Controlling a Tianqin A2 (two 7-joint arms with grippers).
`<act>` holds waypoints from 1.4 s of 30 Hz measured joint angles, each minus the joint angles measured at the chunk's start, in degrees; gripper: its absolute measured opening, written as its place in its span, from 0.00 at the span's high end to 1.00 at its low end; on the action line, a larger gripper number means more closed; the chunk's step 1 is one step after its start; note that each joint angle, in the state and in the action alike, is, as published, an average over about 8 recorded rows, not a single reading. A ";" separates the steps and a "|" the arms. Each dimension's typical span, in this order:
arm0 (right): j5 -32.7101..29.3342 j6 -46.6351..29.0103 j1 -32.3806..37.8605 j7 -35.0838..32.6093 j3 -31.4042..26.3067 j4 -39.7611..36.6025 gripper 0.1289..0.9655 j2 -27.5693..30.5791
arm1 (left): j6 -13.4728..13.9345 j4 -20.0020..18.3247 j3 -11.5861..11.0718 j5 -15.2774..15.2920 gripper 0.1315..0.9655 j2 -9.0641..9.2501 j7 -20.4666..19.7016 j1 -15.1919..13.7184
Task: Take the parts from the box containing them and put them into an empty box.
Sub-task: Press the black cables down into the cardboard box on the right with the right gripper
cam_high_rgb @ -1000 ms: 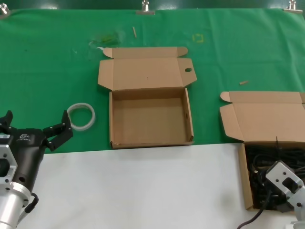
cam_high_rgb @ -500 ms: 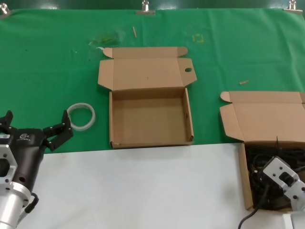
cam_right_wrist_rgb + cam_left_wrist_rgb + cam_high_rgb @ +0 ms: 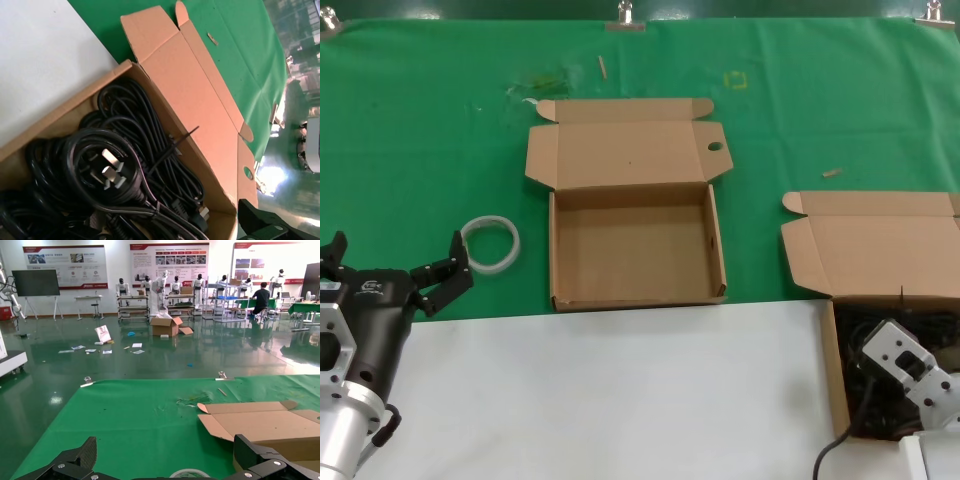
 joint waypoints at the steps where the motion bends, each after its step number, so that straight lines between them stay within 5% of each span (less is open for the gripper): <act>1: 0.00 -0.03 0.09 0.08 -0.11 -0.14 0.05 0.00 | 0.00 0.00 0.00 0.00 0.00 0.00 0.00 0.00; 13: 0.00 -0.48 1.08 1.49 -2.00 -2.13 0.17 0.00 | 0.00 0.00 0.00 0.00 0.00 0.00 0.00 0.00; 30: 0.01 -1.45 2.55 2.74 -3.84 -4.49 0.60 0.18 | 0.00 0.00 0.00 0.00 0.00 0.00 0.00 0.00; 42: 0.01 -2.23 2.70 3.57 -4.08 -4.78 0.81 0.18 | 0.00 0.00 0.00 0.00 0.00 0.00 0.00 0.00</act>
